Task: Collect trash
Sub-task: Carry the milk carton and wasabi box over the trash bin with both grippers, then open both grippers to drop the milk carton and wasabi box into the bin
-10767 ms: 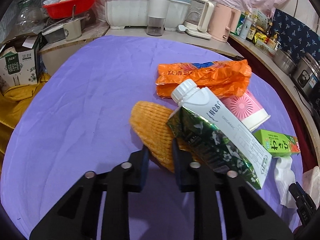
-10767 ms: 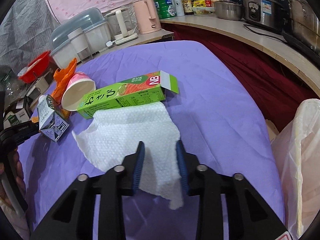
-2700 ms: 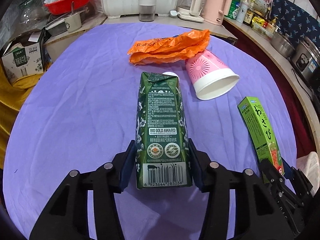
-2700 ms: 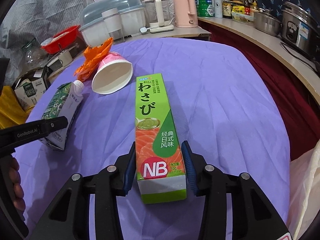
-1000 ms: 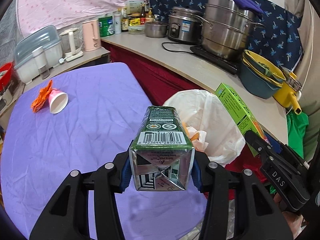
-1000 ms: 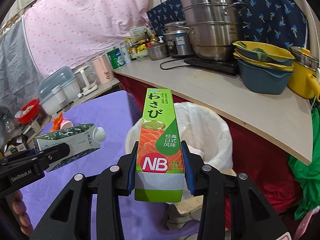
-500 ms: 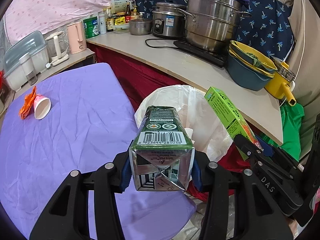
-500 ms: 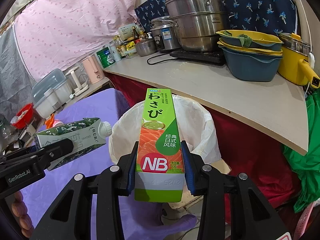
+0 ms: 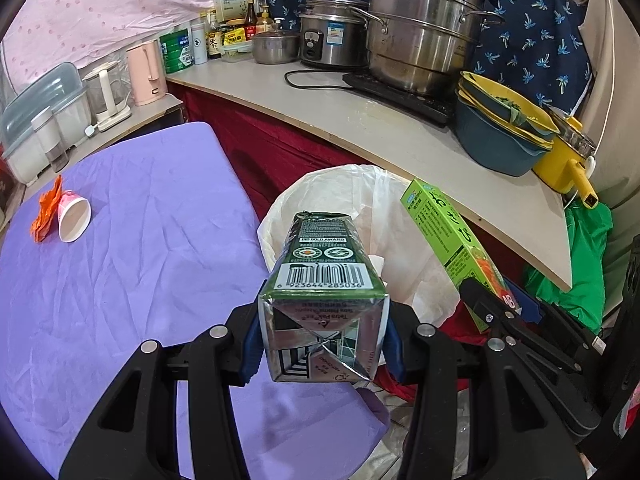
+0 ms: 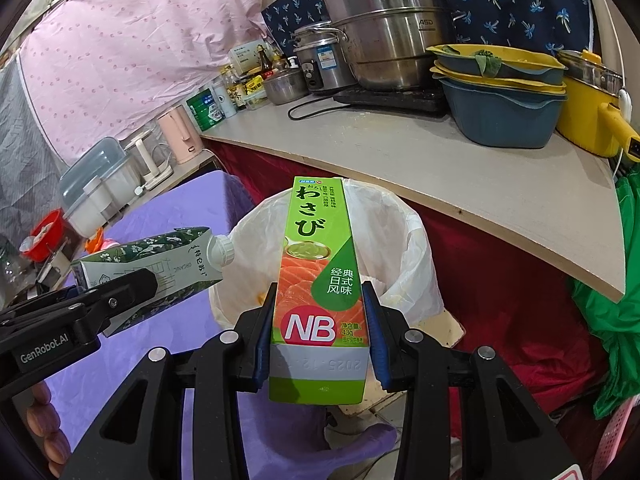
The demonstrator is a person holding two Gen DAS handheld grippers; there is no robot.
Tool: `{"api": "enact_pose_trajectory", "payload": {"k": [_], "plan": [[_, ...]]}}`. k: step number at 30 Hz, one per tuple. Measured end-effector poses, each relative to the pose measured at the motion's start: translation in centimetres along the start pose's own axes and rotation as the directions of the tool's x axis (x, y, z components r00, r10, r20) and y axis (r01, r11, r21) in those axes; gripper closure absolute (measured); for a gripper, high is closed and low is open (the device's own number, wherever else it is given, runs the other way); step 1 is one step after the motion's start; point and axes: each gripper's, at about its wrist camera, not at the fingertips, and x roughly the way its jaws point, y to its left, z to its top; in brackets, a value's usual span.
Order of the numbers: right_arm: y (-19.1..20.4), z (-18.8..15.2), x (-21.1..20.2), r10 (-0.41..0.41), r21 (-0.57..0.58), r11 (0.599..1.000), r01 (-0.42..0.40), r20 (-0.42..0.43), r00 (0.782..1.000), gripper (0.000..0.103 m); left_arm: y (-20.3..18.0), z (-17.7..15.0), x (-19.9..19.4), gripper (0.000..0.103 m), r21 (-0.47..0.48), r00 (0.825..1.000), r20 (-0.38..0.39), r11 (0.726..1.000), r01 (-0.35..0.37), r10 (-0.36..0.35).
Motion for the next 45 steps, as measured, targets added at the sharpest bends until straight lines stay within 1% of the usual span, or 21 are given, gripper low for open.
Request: {"api": "enact_pose_trajectory", "payload": {"k": [5, 15, 22, 23, 28, 29, 30, 32, 36, 45], "plan": [[-0.3, -0.2, 0.9, -0.003, 0.010, 1.000, 0.003, -0.023, 1.000, 0.065, -0.1, 0.2, 0.9, 0.057, 0.001, 1.000, -0.011, 1.000, -0.008, 0.008], [-0.5, -0.2, 1.6, -0.011, 0.023, 1.000, 0.012, -0.038, 0.999, 0.065, -0.2, 0.6, 2.1, 0.057, 0.003, 1.000, -0.020, 1.000, -0.024, 0.024], [-0.6, 0.1, 1.7, -0.014, 0.024, 1.000, 0.014, -0.031, 0.999, 0.063, -0.1, 0.7, 2.5, 0.056, 0.001, 0.999, -0.022, 0.999, -0.032, 0.032], [-0.6, 0.2, 1.7, -0.011, 0.025, 1.000, 0.011, -0.028, 1.000, 0.060, -0.1, 0.8, 2.5, 0.056, -0.002, 0.999, -0.020, 0.999, -0.034, 0.034], [-0.3, 0.5, 1.2, -0.011, 0.019, 1.000, 0.011, -0.013, 1.000, 0.060, 0.3, 1.1, 1.9, 0.056, -0.015, 0.999, 0.001, 0.999, -0.046, 0.046], [-0.3, 0.6, 1.1, -0.012, 0.018, 1.000, 0.012, -0.009, 1.000, 0.060, 0.4, 1.2, 1.8, 0.052, -0.018, 0.999, 0.003, 0.999, -0.049, 0.049], [-0.2, 0.8, 1.1, -0.011, 0.017, 1.000, 0.011, -0.007, 1.000, 0.059, 0.6, 1.2, 1.7, 0.045, -0.024, 0.999, 0.007, 0.998, -0.052, 0.053], [-0.1, 0.9, 0.8, -0.011, 0.013, 1.000, 0.011, 0.002, 1.000, 0.056, 1.0, 1.3, 1.4, 0.037, -0.039, 0.998, 0.019, 0.997, -0.062, 0.063], [0.4, 1.0, 0.4, -0.014, 0.001, 1.000, 0.014, 0.013, 1.000, 0.053, 1.8, 1.5, 0.9, 0.036, -0.057, 0.997, 0.025, 0.996, -0.067, 0.068], [1.7, 1.0, 0.1, -0.010, -0.020, 1.000, 0.010, 0.019, 1.000, 0.052, 3.9, 1.6, 0.0, 0.036, -0.106, 0.996, 0.039, 0.992, -0.074, 0.078]]}}
